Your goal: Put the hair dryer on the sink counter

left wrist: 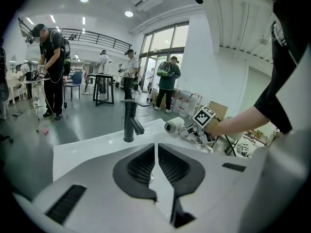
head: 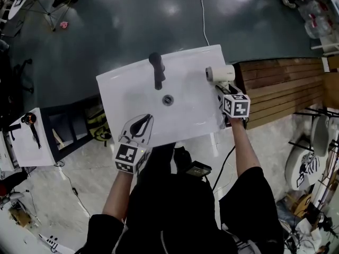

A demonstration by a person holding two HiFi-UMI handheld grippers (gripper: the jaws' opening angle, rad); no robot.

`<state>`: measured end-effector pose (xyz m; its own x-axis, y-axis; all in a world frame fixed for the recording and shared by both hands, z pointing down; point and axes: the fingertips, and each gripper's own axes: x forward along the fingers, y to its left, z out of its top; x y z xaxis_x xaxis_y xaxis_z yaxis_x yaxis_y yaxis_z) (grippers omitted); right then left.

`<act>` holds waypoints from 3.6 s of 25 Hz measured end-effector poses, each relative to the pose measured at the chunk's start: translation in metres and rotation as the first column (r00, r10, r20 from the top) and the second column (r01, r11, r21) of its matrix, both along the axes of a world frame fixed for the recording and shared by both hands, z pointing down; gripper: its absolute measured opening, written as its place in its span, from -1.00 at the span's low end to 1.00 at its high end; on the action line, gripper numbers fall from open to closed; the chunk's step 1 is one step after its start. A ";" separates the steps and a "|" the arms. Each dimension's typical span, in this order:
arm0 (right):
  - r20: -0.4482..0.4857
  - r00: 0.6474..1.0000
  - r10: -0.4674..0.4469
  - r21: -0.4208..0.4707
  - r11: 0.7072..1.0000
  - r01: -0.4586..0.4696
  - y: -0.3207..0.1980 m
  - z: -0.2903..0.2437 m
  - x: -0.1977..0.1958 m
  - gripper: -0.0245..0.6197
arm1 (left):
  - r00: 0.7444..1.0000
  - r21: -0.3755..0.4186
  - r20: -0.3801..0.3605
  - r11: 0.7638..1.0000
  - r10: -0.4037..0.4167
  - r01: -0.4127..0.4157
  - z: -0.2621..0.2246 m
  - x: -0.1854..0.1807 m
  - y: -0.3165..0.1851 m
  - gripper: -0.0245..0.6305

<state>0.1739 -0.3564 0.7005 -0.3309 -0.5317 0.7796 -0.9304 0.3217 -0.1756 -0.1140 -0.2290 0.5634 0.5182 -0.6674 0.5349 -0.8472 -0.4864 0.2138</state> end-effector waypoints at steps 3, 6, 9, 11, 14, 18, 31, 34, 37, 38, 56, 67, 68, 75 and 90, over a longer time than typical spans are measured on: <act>-0.008 1.000 0.001 -0.011 1.000 -0.001 0.001 0.004 0.001 -0.25 | 1.000 -0.002 -0.001 1.000 -0.001 0.001 0.001 -0.002 0.001 -0.83; -0.010 1.000 -0.002 -0.020 1.000 0.002 0.002 0.008 0.001 -0.25 | 1.000 -0.001 0.000 1.000 -0.001 0.001 0.001 -0.004 0.000 -0.83; -0.004 1.000 0.002 -0.024 1.000 -0.002 0.004 0.009 0.002 -0.25 | 1.000 -0.005 0.000 1.000 -0.004 0.004 0.000 -0.005 -0.001 -0.83; 0.001 1.000 0.006 -0.024 1.000 -0.006 0.003 0.009 0.002 -0.25 | 1.000 -0.015 0.005 1.000 -0.009 0.009 0.000 -0.007 -0.001 -0.83; 0.011 1.000 0.007 -0.025 1.000 -0.006 0.002 0.010 0.001 -0.25 | 1.000 -0.005 -0.002 1.000 -0.003 0.003 0.002 -0.006 -0.001 -0.83; 0.005 1.000 0.015 -0.024 1.000 -0.015 0.002 0.010 0.004 -0.24 | 1.000 -0.002 -0.007 1.000 0.003 -0.003 0.002 -0.005 -0.001 -0.83; -0.101 0.995 0.007 -0.053 0.999 -0.012 0.003 0.016 0.006 -0.19 | 1.000 -0.001 -0.010 1.000 0.015 -0.015 0.001 -0.005 0.003 -0.83; -0.123 0.992 0.016 -0.052 0.998 -0.023 0.004 0.018 0.008 -0.12 | 1.000 0.000 -0.010 1.000 0.014 -0.014 0.001 -0.008 0.004 -0.83; -0.140 0.990 0.022 -0.054 0.998 -0.030 0.006 0.020 0.010 -0.08 | 1.000 -0.004 -0.011 1.000 0.016 -0.016 0.002 -0.008 0.006 -0.83; -0.140 0.990 0.025 -0.055 0.998 -0.033 0.006 0.020 0.010 -0.08 | 1.000 -0.005 -0.011 1.000 0.017 -0.017 0.002 -0.008 0.006 -0.83; -0.084 0.995 0.047 0.041 0.998 -0.043 0.006 -0.013 0.006 -0.07 | 0.999 0.011 -0.021 1.000 0.028 -0.028 -0.003 0.004 0.010 -0.83; -0.035 0.995 0.093 0.174 0.981 -0.085 0.015 -0.052 0.015 -0.47 | 1.000 0.015 -0.013 1.000 0.007 -0.006 -0.012 0.006 0.020 -0.83; -0.034 0.995 0.089 0.176 0.981 -0.082 0.016 -0.055 0.015 -0.54 | 1.000 0.013 -0.010 1.000 0.002 -0.002 -0.015 0.007 0.020 -0.83; -0.045 0.996 0.082 0.180 0.981 -0.073 0.028 -0.060 0.014 -0.90 | 1.000 0.021 -0.013 1.000 -0.018 0.018 -0.019 0.008 0.027 -0.83; 0.042 0.998 -0.035 0.301 0.953 0.021 0.061 -0.117 -0.022 -0.91 | 0.999 0.060 -0.018 0.997 -0.043 0.044 -0.031 0.011 0.039 -0.83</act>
